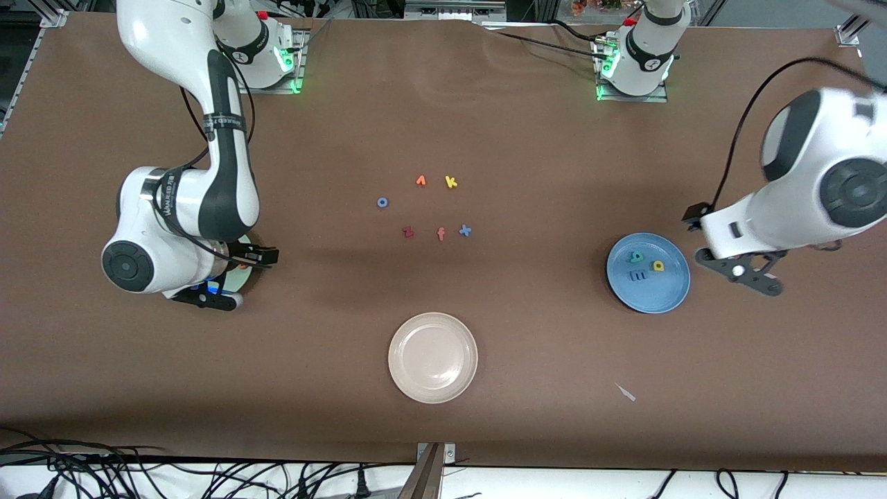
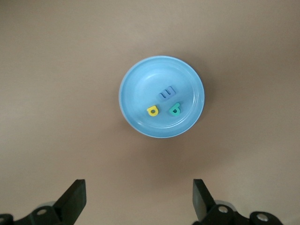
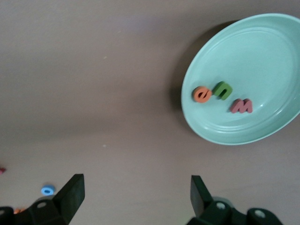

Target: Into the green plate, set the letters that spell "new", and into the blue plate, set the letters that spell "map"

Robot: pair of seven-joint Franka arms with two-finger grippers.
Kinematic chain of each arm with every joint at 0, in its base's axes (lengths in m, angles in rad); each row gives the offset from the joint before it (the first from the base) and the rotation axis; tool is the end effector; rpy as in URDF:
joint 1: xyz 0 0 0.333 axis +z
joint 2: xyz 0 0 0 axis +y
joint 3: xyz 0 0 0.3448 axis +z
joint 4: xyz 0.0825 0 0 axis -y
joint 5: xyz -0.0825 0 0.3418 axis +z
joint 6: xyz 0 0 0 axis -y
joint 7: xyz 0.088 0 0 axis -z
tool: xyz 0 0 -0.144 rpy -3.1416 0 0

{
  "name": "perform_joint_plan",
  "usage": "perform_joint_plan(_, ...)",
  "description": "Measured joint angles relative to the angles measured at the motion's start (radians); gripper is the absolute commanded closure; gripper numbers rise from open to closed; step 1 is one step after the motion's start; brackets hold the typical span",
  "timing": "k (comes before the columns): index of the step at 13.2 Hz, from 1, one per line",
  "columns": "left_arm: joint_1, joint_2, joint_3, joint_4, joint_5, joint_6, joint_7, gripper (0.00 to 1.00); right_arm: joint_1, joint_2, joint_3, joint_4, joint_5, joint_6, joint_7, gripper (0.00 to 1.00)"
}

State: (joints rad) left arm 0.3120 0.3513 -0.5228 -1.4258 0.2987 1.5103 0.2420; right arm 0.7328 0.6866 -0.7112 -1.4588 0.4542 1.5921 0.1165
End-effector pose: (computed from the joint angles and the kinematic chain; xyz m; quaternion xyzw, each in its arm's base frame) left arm 0.5922 -0.0354 0.4992 -0.9659 0.2263 0.1107 0.0601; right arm 0.6074 0.1556 0.3279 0.9787 -0.0800 -0.1886 0.0122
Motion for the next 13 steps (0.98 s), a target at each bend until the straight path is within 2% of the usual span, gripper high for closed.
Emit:
perform_joint_plan(2,0.002,-0.024,0.002,0.095,-0.023,-0.068,0.0,0.0,0.028,-0.019,0.001,0.01,-0.007,-0.004,0.0,0.0)
perform_joint_plan(4,0.004,-0.027,0.006,0.136,-0.03,-0.083,0.0,0.0,0.034,-0.082,0.025,0.008,-0.049,-0.007,0.0,0.0)
perform_joint_plan(5,0.004,-0.025,0.009,0.145,-0.031,-0.083,0.0,0.0,0.013,-0.126,0.071,0.004,-0.096,-0.007,0.0,0.0)
perform_joint_plan(7,0.004,-0.02,0.01,0.159,-0.032,-0.083,0.001,0.0,-0.077,-0.219,0.211,-0.007,-0.201,-0.007,0.001,0.0)
perform_joint_plan(10,0.005,-0.017,0.016,0.173,-0.055,-0.08,-0.003,0.0,-0.231,-0.338,0.345,-0.039,-0.267,-0.002,-0.003,0.0)
perform_joint_plan(11,-0.006,-0.021,0.033,0.184,-0.07,-0.08,-0.01,0.0,-0.287,-0.379,0.383,-0.052,-0.302,-0.002,-0.006,0.0)
perform_joint_plan(13,-0.087,-0.047,0.147,0.189,-0.115,-0.078,-0.035,0.0,-0.366,-0.462,0.445,-0.072,-0.423,-0.003,-0.013,0.0)
